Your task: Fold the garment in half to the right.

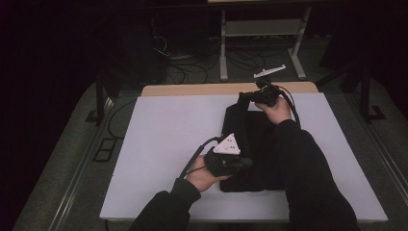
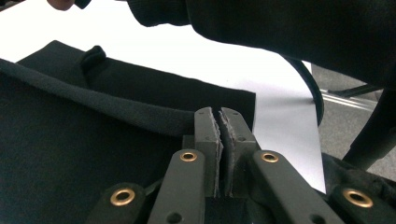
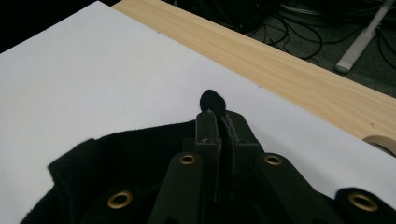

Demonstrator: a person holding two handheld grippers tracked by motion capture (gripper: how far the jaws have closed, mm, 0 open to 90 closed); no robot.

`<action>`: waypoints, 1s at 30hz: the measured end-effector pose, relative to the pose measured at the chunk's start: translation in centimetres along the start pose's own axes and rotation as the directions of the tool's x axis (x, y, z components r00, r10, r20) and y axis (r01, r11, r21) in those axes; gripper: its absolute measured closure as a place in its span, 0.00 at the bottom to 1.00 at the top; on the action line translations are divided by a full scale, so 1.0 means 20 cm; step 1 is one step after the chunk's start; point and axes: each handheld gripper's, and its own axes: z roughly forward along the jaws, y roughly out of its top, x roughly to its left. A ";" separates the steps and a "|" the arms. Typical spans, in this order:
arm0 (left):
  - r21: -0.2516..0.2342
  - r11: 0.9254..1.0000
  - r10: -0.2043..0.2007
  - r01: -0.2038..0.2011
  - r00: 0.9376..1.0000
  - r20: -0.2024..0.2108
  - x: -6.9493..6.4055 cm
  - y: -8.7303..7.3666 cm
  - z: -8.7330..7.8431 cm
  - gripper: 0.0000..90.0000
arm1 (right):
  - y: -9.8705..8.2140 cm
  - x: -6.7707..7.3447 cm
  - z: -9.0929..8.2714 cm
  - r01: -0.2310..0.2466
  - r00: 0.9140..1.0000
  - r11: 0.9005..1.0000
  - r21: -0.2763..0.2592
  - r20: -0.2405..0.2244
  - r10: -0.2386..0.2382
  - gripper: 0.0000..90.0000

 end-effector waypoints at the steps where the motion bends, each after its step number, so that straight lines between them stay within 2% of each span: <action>1: 0.000 1.000 -0.002 0.002 1.000 0.005 0.00 0.00 0.01 0.95 | -0.01 -0.01 0.00 -0.007 1.000 1.000 -0.003 0.004 0.007 0.93; 10: -0.015 1.000 -0.019 0.019 0.999 0.035 -0.01 0.01 0.09 0.95 | -0.06 -0.07 -0.01 -0.040 0.999 0.999 -0.005 0.013 0.040 0.93; 19: 0.002 1.000 -0.015 0.014 0.998 0.059 0.00 0.01 0.17 0.94 | -0.11 -0.14 -0.01 -0.073 0.997 0.997 0.002 0.014 0.073 0.93; 30: -0.005 0.999 -0.031 0.032 0.997 0.073 0.01 0.01 0.21 0.94 | -0.14 -0.18 -0.02 -0.087 0.996 0.996 0.006 0.016 0.087 0.93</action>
